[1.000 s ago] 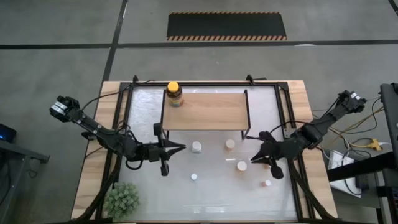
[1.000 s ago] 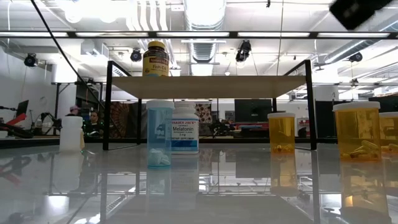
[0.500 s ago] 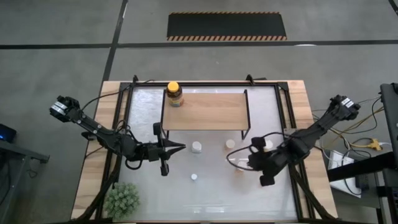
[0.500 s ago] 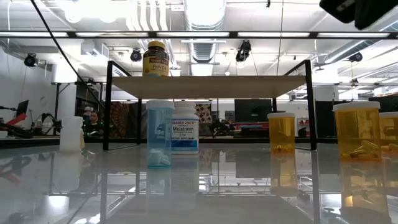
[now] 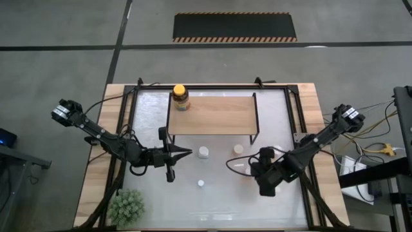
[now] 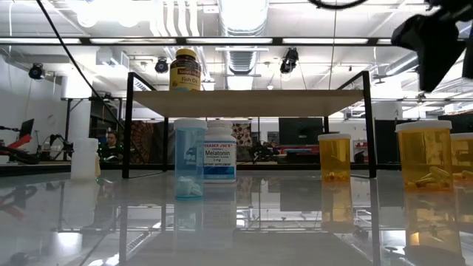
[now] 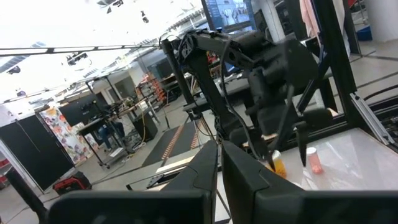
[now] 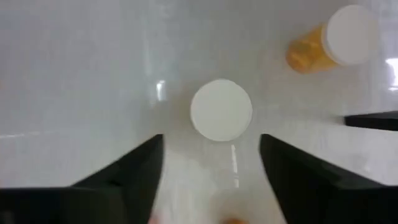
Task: Pick and place medicine bottles onto shelf by color
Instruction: Put the orange pill bottle on the shelf
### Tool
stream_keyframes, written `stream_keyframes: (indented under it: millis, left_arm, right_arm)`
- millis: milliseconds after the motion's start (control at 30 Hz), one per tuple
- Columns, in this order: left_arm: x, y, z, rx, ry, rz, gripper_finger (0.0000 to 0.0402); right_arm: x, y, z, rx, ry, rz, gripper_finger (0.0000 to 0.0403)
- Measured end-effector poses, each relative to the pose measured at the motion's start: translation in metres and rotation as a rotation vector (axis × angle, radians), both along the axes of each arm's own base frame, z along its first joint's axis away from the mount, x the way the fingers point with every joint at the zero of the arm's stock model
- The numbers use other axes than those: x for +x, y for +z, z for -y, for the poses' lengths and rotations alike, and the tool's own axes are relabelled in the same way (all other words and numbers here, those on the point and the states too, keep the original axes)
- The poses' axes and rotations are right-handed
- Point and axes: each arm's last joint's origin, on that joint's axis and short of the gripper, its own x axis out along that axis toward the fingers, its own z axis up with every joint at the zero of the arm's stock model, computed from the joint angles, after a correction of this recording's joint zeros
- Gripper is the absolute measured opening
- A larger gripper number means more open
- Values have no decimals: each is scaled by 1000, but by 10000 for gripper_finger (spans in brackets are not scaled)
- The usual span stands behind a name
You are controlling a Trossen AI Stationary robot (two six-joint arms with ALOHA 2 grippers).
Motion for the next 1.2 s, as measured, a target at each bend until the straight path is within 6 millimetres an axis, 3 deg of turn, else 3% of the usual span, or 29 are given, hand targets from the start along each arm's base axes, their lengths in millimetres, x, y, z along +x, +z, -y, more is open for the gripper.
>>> stream_keyframes:
  millis: [133, 267, 867, 1200]
  left_arm:
    - [0, 0, 0, 0, 0, 0, 5]
    - [0, 0, 0, 0, 0, 0, 5]
    - [0, 0, 0, 26, 3, -5, 5]
    - [0, 0, 0, 26, 3, -4, 5]
  right_arm:
    - [7, -12, -4, -36, 3, -15, 329]
    - [13, -22, -7, -93, -1, -7, 358]
    - [25, -55, -11, -190, -18, -55, 327]
    - [27, -54, -12, -171, -8, -46, 327]
